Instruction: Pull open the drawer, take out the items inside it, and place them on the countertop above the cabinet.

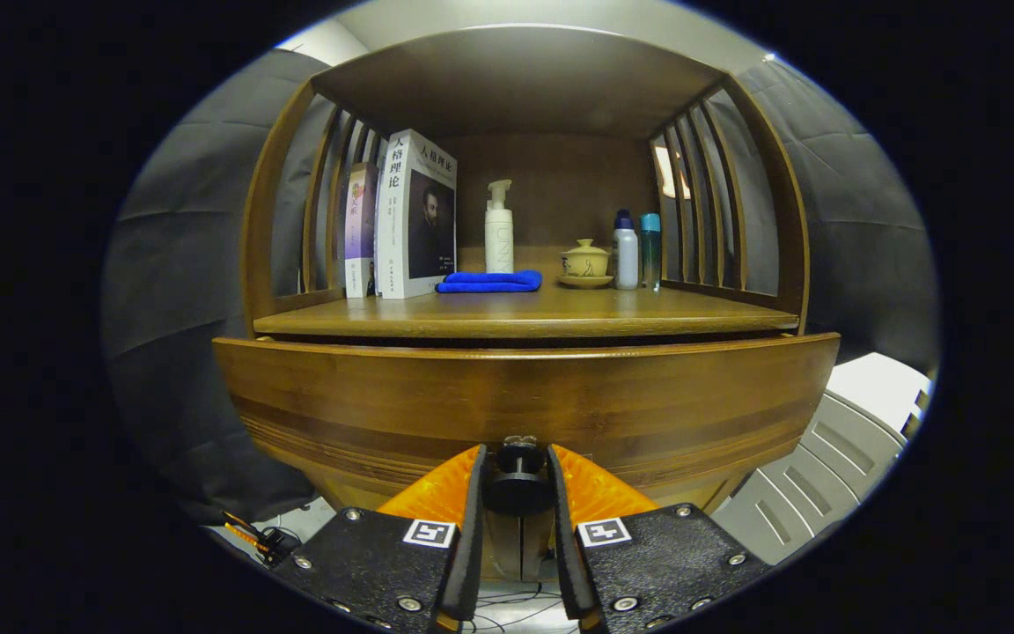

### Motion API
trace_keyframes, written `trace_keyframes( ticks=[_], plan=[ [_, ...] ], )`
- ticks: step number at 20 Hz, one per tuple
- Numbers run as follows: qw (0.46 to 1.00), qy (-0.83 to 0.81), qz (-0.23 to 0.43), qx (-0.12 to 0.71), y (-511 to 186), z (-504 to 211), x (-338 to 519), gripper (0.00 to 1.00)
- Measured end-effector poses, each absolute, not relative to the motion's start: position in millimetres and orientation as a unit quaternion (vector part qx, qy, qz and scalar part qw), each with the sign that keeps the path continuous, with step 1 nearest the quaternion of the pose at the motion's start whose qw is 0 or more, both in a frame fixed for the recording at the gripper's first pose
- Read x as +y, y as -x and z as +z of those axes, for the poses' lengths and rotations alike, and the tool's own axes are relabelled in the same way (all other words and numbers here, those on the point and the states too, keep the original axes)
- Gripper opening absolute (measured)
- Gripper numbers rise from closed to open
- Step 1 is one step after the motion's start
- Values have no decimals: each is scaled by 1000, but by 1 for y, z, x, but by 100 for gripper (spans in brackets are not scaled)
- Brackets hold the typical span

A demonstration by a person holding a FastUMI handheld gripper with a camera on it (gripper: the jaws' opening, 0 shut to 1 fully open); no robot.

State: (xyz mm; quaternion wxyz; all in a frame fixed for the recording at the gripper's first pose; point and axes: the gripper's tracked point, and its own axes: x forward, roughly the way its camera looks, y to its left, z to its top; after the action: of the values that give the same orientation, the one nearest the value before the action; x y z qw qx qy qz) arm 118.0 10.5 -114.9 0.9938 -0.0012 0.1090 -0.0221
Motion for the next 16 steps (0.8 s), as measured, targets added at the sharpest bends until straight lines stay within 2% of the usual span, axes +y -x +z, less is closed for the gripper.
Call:
trace_keyframes(
  ticks=[16],
  plan=[
    [994,31,-3,105,-46,-119,16,37]
  ],
)
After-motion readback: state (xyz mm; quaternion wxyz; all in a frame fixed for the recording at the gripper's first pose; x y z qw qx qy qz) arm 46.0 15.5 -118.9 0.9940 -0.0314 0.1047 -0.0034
